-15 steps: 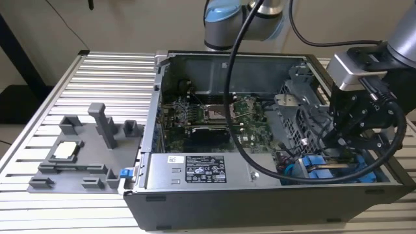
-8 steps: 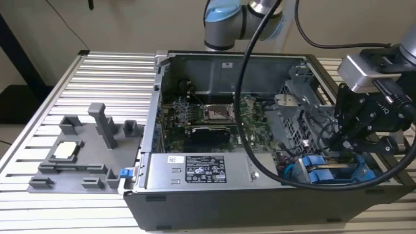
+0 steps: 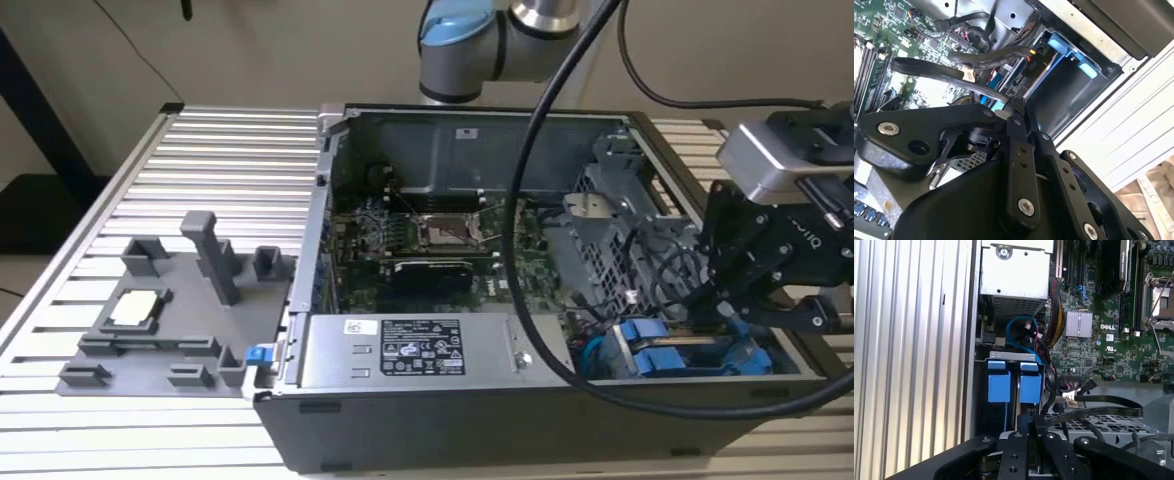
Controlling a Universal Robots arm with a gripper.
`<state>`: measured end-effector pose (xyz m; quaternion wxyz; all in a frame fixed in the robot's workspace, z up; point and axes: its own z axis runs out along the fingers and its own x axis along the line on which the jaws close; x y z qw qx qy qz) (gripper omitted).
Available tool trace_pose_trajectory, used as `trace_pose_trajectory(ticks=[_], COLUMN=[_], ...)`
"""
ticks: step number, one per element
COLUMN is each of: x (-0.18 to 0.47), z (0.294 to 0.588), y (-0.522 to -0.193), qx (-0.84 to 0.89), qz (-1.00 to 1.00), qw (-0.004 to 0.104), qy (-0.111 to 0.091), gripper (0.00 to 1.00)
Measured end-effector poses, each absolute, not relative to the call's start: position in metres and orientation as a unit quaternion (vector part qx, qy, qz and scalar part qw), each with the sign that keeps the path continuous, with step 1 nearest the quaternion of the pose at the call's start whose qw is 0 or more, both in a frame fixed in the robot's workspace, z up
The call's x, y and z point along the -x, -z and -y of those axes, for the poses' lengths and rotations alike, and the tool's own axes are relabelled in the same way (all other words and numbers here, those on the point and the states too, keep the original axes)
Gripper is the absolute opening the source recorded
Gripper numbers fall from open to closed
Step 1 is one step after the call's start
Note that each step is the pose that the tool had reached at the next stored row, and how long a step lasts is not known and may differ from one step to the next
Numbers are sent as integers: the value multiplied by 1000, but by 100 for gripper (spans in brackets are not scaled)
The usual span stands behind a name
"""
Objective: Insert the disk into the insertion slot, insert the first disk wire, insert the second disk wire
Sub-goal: 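Insert the second disk wire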
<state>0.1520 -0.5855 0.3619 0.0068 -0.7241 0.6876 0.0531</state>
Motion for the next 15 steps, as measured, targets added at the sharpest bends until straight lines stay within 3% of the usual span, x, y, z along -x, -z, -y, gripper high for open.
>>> trace_pose_trajectory(ticks=[8,15], x=[-153,-153], z=[586,586], y=[-357,-355], qx=[707,707], qz=[-705,-704], qw=[12,27], qy=[-56,-70], gripper=[16,16])
